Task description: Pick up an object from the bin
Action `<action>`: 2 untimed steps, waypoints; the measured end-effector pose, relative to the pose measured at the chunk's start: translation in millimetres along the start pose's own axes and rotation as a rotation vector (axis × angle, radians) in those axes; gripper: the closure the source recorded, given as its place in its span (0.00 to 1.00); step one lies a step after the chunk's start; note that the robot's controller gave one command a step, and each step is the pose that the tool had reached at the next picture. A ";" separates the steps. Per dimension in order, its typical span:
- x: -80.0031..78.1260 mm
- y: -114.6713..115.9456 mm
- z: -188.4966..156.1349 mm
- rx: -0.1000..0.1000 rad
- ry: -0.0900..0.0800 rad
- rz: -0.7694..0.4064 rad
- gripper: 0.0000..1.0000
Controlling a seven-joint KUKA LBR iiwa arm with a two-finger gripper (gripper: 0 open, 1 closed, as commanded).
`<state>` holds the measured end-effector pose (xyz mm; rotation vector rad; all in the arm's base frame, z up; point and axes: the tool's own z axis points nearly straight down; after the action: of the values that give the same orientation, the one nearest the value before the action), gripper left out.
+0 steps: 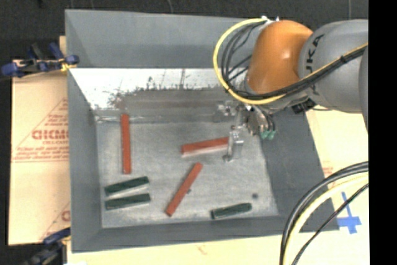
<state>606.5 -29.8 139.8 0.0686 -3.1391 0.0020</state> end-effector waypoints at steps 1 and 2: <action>-5.3 3.2 -14.7 -0.002 -0.008 0.189 0.00; -11.6 7.4 33.4 0.001 -0.009 -0.044 0.00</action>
Offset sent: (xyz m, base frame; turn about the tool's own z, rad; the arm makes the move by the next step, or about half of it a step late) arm 0.0129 0.0117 -0.0698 -0.1772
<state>617.8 -22.0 106.4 0.1381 -3.1458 0.0027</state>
